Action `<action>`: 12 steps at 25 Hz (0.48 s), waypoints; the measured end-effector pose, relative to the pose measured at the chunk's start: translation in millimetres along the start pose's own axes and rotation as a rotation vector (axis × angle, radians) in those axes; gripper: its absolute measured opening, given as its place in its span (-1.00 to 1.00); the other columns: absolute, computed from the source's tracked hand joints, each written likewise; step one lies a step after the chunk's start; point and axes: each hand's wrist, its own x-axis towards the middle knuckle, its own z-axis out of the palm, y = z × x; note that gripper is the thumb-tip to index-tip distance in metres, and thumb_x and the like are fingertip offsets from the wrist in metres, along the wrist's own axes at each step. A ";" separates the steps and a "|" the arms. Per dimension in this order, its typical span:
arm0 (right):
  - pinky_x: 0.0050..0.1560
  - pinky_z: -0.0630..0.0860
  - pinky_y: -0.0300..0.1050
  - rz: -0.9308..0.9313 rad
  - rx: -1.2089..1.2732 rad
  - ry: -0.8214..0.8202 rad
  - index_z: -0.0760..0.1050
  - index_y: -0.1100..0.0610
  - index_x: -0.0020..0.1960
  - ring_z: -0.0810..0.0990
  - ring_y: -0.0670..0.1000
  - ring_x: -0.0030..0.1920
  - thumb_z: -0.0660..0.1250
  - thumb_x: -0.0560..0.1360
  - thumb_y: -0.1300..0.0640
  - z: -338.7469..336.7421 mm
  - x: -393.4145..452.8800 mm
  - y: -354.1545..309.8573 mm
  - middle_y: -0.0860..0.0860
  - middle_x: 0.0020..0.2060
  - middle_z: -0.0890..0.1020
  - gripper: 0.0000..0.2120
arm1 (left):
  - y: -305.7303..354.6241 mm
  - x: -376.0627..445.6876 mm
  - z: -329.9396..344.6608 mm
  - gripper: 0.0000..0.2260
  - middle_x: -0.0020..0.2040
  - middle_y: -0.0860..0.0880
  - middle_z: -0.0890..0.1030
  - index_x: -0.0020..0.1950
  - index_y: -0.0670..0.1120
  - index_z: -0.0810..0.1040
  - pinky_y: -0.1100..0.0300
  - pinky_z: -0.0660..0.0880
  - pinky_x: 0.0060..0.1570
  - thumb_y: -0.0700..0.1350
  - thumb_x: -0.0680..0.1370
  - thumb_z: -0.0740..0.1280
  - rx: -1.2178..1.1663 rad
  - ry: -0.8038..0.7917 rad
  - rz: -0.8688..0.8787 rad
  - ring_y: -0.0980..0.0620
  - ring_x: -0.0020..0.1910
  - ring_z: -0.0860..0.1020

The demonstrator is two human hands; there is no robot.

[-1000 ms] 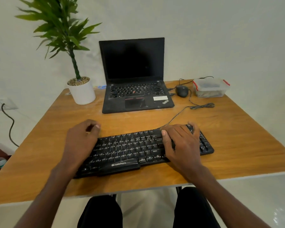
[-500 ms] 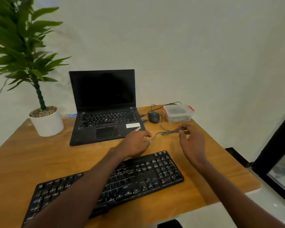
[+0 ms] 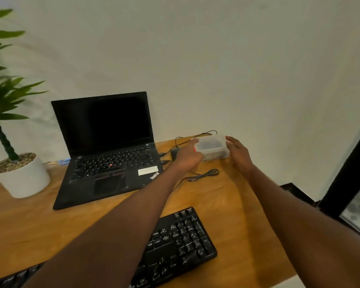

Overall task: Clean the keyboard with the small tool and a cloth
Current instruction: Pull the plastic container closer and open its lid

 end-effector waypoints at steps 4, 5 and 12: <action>0.33 0.54 0.01 0.015 0.068 0.129 0.56 -0.07 0.41 0.56 -0.01 0.30 0.24 0.67 -0.02 10.7 -5.6 22.6 -0.06 0.36 0.60 -0.67 | 2.3 19.2 10.3 -0.38 0.52 -0.15 0.38 0.70 0.04 0.22 0.23 0.49 0.03 -0.25 0.66 0.28 -0.053 -0.040 -0.128 -0.06 0.25 0.43; 0.32 0.55 0.01 0.003 0.074 0.124 0.57 -0.06 0.40 0.56 -0.01 0.30 0.27 0.67 0.00 9.2 -6.9 27.0 -0.05 0.36 0.59 -0.68 | 1.1 22.0 11.9 -0.40 0.48 -0.14 0.41 0.69 0.03 0.25 0.18 0.54 0.02 -0.27 0.66 0.25 -0.077 -0.042 -0.153 -0.06 0.23 0.44; 0.31 0.59 0.13 -0.016 0.210 0.158 0.69 0.01 0.17 0.63 -0.04 0.23 0.40 0.58 0.08 -18.1 -39.5 14.9 -0.10 0.15 0.69 -0.81 | 18.6 -15.9 16.3 -0.51 0.34 -0.09 0.44 0.58 -0.08 0.39 0.12 0.51 0.17 -0.34 0.65 0.29 -0.325 -0.007 -0.174 -0.06 0.27 0.46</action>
